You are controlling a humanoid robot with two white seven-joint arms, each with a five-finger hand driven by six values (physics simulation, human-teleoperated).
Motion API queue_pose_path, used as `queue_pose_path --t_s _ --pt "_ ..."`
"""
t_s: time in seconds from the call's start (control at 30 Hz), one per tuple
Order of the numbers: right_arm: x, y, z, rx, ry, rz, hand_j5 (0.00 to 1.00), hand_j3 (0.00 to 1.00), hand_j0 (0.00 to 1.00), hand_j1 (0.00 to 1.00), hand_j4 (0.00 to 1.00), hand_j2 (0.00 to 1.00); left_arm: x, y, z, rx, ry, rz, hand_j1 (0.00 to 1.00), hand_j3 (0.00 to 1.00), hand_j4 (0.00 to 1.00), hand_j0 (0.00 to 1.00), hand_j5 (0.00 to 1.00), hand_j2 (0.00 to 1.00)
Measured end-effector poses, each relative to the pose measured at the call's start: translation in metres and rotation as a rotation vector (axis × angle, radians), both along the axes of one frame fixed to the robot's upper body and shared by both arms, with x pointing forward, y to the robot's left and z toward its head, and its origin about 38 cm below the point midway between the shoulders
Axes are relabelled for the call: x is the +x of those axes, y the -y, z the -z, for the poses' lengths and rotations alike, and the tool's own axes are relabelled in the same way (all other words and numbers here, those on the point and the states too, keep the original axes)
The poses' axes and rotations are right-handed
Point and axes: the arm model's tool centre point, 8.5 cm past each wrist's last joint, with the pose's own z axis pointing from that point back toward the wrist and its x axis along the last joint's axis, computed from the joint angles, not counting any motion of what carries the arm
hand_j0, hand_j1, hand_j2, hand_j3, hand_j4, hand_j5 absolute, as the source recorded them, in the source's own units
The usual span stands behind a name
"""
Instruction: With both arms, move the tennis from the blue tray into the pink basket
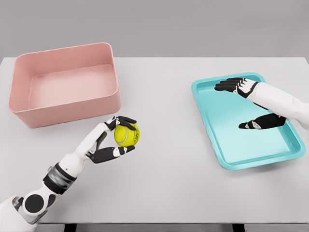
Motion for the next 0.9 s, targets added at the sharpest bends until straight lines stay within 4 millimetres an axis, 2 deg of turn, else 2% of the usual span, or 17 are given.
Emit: queue_pose_path --t_s 0.27,0.63,0.77,0.9 --pt "0.000 0.000 -0.001 -0.001 0.003 -0.001 1.00 1.00 1.00 1.00 1.00 1.00 0.010 -0.004 -0.020 -0.037 0.088 0.006 0.52 0.52 0.52 0.52 0.52 0.52" --pt "0.000 -0.001 0.000 0.000 0.002 0.000 1.00 1.00 1.00 1.00 1.00 1.00 0.032 -0.025 -0.050 -0.051 0.180 -0.062 0.50 0.50 0.50 0.50 0.50 0.50" --pt "0.000 -0.001 0.000 0.001 0.001 0.001 1.00 1.00 1.00 1.00 1.00 1.00 0.045 -0.032 -0.068 -0.053 0.228 -0.087 0.49 0.49 0.49 0.49 0.49 0.49" --pt "0.000 -0.001 -0.001 0.000 0.001 0.001 1.00 1.00 1.00 1.00 1.00 1.00 0.052 -0.043 -0.076 -0.046 0.243 -0.125 0.49 0.49 0.49 0.49 0.49 0.49"
